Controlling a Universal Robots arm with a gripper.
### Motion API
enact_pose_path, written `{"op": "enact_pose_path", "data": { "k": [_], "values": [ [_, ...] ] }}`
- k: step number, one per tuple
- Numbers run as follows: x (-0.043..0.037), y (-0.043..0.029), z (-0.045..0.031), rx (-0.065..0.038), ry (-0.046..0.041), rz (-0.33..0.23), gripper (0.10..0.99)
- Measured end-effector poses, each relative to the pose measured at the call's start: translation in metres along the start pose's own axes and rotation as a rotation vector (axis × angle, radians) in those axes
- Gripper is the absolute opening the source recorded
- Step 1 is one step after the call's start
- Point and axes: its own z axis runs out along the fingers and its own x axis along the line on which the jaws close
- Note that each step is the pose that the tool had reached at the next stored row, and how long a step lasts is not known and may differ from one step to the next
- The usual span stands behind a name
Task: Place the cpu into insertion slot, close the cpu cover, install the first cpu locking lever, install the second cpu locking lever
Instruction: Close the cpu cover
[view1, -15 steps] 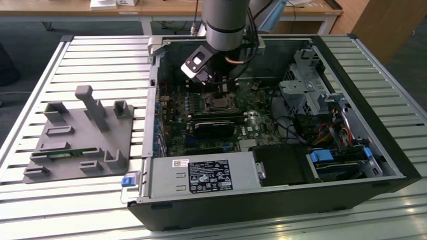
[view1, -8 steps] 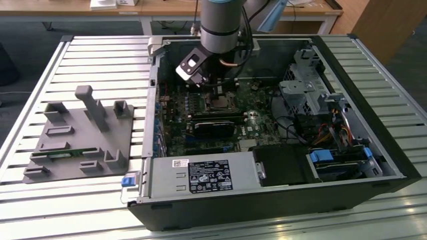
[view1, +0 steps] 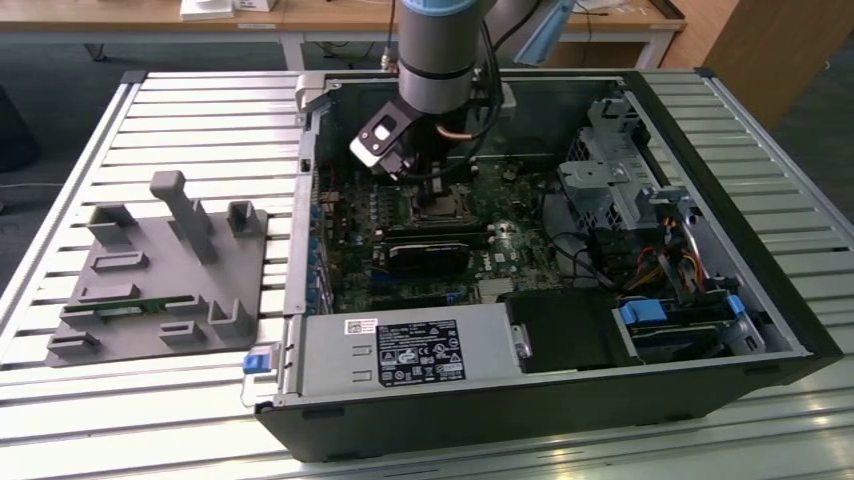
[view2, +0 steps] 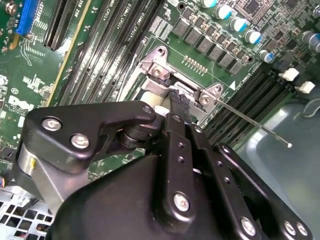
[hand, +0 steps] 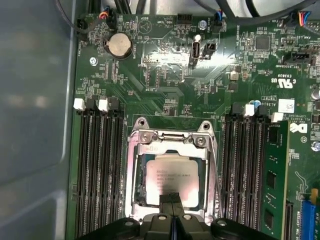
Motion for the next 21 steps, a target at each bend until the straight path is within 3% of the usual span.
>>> {"op": "enact_pose_path", "data": {
  "k": [6, 14, 18, 21],
  "values": [
    [-0.0001, 0.0, 0.0035, 0.0, -0.0001, 0.0, 0.106],
    [0.007, 0.0056, 0.0046, 0.0, 0.0001, 0.0, 0.106],
    [0.0078, 0.0059, -0.0055, 0.0, 0.0, 0.0, 0.106],
    [0.0079, 0.0087, -0.0064, 0.0, 0.0003, 0.0, 0.106]
  ]
}}
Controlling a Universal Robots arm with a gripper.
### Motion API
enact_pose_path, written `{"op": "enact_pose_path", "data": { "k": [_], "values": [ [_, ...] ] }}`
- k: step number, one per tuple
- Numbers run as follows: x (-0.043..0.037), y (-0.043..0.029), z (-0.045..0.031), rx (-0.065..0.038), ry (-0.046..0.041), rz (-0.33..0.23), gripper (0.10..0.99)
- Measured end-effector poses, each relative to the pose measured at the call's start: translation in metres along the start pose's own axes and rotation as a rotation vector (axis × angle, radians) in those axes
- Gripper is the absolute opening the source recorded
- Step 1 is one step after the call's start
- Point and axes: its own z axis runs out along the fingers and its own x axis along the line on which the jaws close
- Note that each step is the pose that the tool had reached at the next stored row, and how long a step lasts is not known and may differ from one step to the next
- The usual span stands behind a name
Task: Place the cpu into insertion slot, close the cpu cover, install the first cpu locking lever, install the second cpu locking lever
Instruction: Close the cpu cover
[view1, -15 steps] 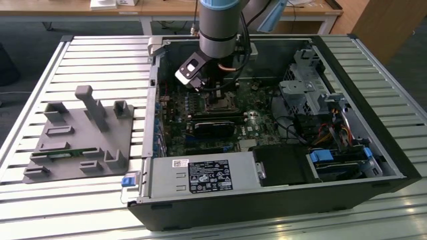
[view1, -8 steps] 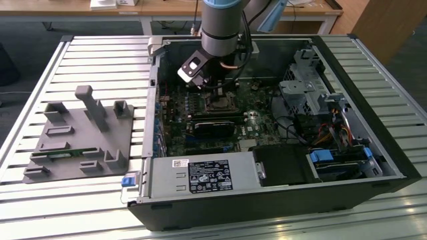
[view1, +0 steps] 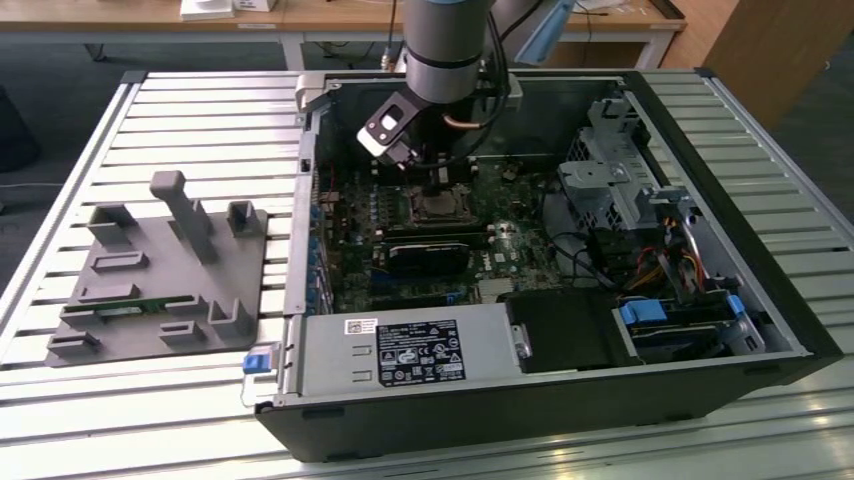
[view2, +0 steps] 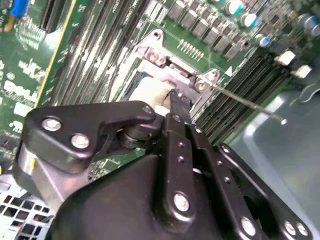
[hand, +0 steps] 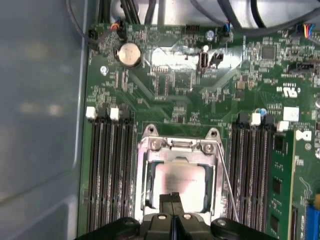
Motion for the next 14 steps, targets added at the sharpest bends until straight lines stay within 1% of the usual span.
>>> {"op": "enact_pose_path", "data": {
  "k": [3, 7, 10, 14],
  "values": [
    [-0.0003, 0.0059, 0.0, 0.0, -0.0003, 0.0, 0.106],
    [-0.0004, 0.0108, 0.0001, 0.0, -0.0001, 0.0, 0.106],
    [-0.0005, 0.0124, 0.0001, 0.0, -0.0002, 0.0, 0.106],
    [-0.0004, 0.0124, 0.0, 0.0, -0.0001, 0.0, 0.106]
  ]
}}
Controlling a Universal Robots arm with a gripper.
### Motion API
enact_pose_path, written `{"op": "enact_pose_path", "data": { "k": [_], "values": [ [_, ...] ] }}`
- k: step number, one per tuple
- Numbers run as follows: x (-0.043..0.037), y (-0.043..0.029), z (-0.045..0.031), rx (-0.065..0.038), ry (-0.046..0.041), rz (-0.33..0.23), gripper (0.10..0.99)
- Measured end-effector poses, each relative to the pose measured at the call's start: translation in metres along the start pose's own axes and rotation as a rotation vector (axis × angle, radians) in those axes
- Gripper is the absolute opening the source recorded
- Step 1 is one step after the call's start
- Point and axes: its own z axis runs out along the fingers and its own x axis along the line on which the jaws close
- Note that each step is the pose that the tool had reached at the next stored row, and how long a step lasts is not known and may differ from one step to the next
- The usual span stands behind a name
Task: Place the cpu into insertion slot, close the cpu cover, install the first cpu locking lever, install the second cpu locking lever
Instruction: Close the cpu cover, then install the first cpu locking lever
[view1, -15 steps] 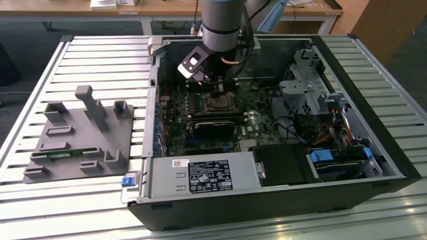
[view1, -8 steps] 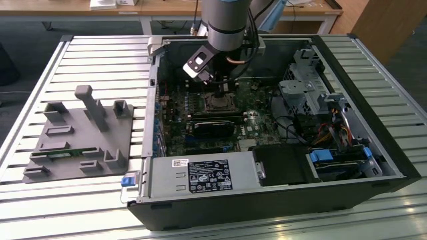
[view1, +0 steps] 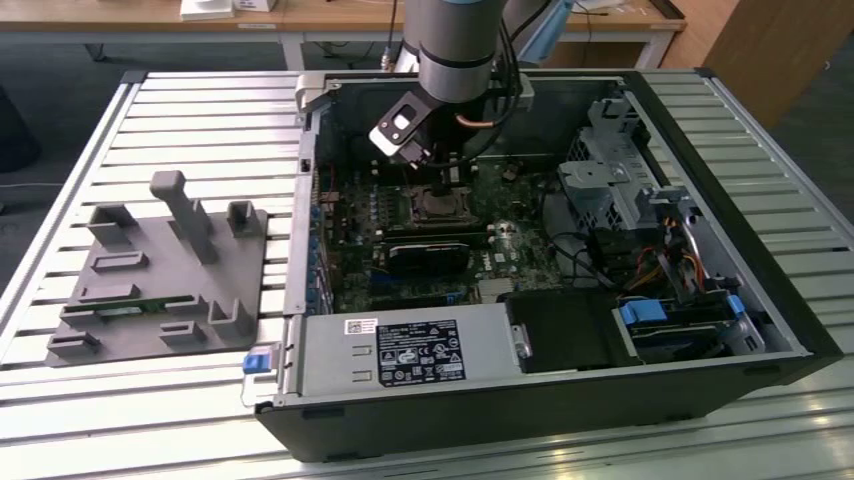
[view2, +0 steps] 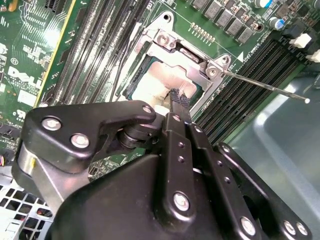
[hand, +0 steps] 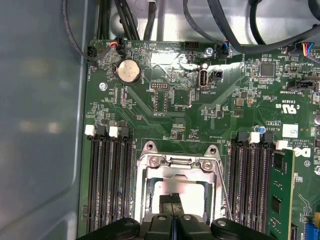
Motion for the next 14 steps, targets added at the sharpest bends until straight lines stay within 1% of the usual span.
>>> {"op": "enact_pose_path", "data": {
  "k": [6, 9, 11, 14],
  "values": [
    [0.0, 0.0, -0.0005, 0.0, -0.0002, 0.0, 0.106],
    [0.0001, 0.0, -0.002, 0.0, -0.0003, 0.0, 0.106],
    [0.0002, 0.0, -0.0043, 0.0, -0.0002, 0.0, 0.106],
    [0.0007, 0.0001, -0.0108, 0.0, -0.0001, 0.0, 0.106]
  ]
}}
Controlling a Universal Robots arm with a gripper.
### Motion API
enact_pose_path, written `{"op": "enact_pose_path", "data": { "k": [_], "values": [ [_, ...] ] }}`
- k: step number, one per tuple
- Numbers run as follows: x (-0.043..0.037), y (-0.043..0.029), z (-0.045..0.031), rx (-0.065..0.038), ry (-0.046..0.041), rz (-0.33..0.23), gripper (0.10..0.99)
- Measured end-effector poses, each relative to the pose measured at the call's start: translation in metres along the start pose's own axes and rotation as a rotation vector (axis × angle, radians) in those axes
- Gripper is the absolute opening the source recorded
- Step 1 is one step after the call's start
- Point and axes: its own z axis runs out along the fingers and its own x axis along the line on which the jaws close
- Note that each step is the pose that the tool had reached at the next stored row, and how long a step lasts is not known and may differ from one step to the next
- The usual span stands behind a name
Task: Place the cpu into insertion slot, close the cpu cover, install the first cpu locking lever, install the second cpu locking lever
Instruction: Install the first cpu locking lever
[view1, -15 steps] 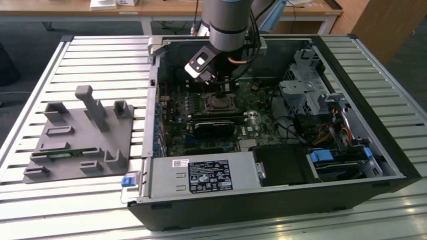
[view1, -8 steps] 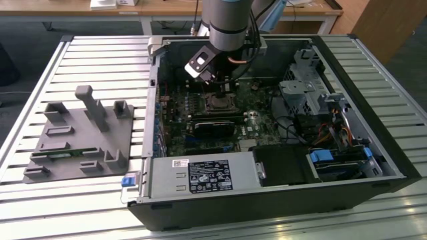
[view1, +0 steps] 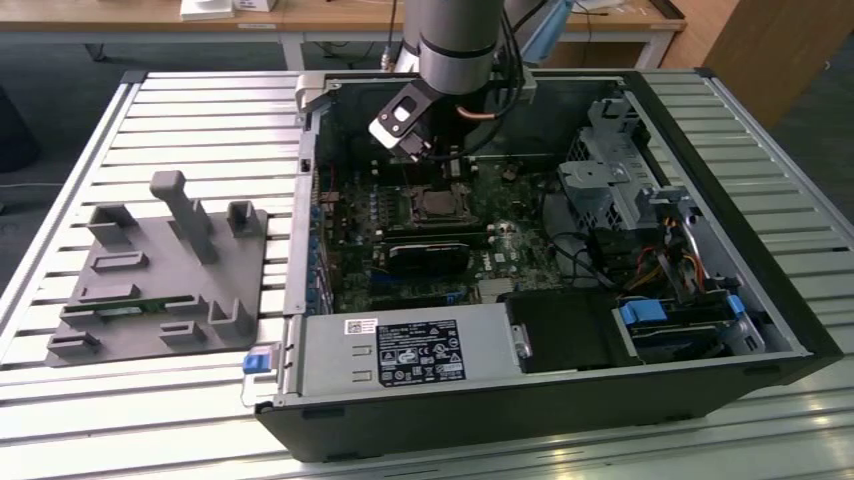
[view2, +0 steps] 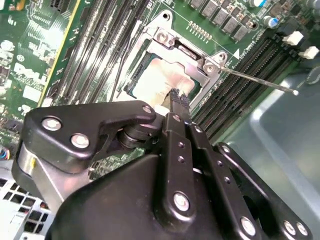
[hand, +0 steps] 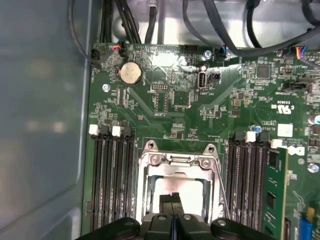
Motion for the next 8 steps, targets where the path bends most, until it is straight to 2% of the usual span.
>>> {"op": "enact_pose_path", "data": {
  "k": [8],
  "values": [
    [0.0019, 0.0004, -0.0282, 0.0, -0.0001, 0.0, 0.106]
  ]
}}
